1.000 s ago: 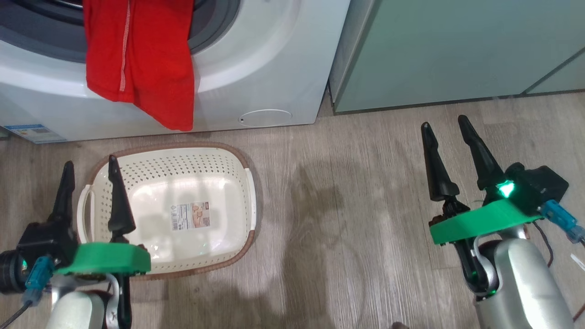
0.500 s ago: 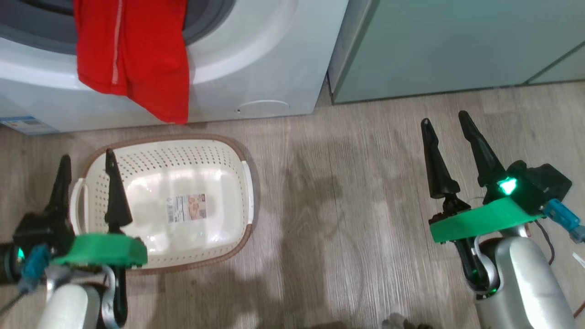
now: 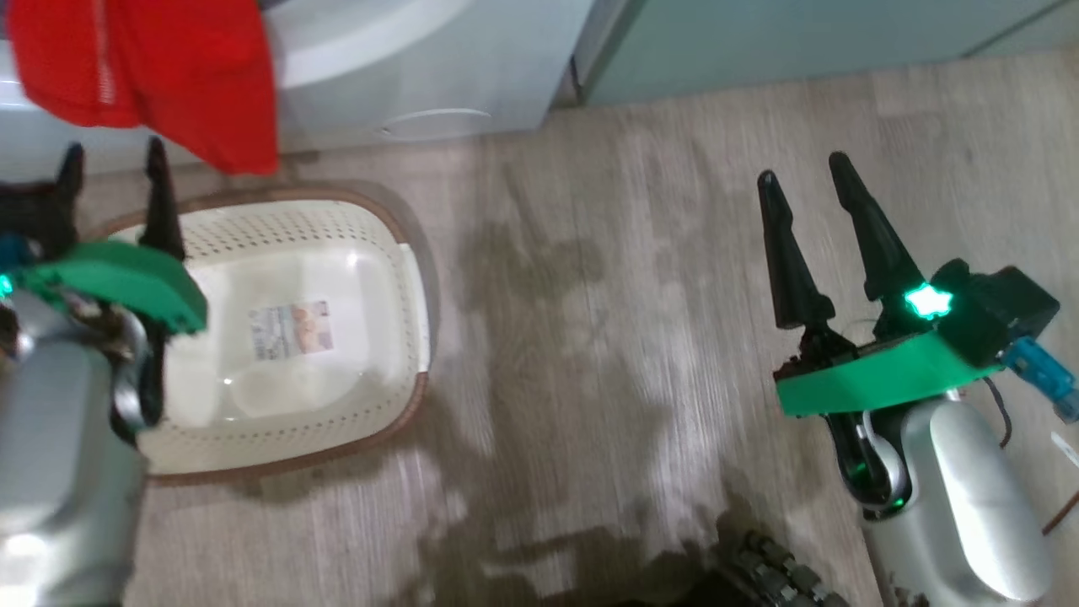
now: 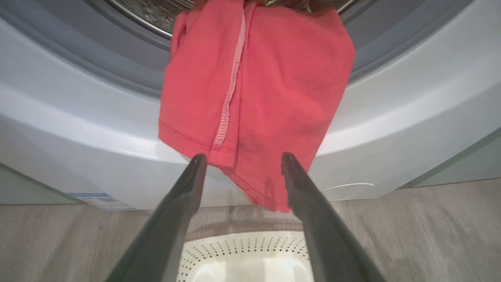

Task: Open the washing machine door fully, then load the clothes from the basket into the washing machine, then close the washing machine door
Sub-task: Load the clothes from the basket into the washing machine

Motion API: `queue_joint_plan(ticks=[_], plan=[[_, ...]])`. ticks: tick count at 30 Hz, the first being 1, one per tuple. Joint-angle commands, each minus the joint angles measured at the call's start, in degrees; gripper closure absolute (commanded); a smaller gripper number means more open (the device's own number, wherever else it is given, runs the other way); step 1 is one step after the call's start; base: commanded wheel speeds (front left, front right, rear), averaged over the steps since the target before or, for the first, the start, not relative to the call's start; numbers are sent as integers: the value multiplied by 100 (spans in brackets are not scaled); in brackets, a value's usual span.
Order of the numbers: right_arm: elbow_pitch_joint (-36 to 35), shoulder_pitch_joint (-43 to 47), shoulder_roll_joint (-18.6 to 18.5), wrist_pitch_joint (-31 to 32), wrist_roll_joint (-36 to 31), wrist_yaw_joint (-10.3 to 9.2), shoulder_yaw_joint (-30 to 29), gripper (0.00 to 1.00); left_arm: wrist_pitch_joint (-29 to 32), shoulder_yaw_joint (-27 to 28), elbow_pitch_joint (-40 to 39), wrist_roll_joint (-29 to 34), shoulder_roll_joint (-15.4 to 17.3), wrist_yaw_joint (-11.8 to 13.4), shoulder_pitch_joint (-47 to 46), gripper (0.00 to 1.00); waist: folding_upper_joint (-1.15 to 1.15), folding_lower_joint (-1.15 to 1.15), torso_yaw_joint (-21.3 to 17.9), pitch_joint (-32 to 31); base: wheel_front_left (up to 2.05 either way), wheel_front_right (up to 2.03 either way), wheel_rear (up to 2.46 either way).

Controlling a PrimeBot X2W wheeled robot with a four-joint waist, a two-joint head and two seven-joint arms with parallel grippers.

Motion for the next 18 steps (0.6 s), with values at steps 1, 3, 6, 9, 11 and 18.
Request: queue_joint_plan(ticks=[1,3,6,9,11,18], plan=[[-160,-28,-11,-65,44,0,134,0,49,227,-6,-10,272,-26,-208,0,0,-1,-145,180,0,0,0],[-150,-71,-11,-97,80,0,151,0,111,234,314,0,373,-72,-501,0,0,-1,-193,285,0,0,0],[-140,-120,-11,-143,119,0,188,0,207,258,720,-22,496,-133,-875,0,0,-1,-253,404,0,0,0],[-118,-156,-11,-180,152,0,217,0,299,269,1074,-19,614,-160,-1190,0,0,-1,-287,483,0,0,0],[-93,-179,-11,-199,167,0,250,0,343,271,1268,-17,673,-169,-1366,0,0,-1,-302,510,0,0,0],[-10,-282,-11,-235,223,0,369,0,464,107,1824,94,786,-246,-1911,0,0,-1,-341,574,0,0,0]])
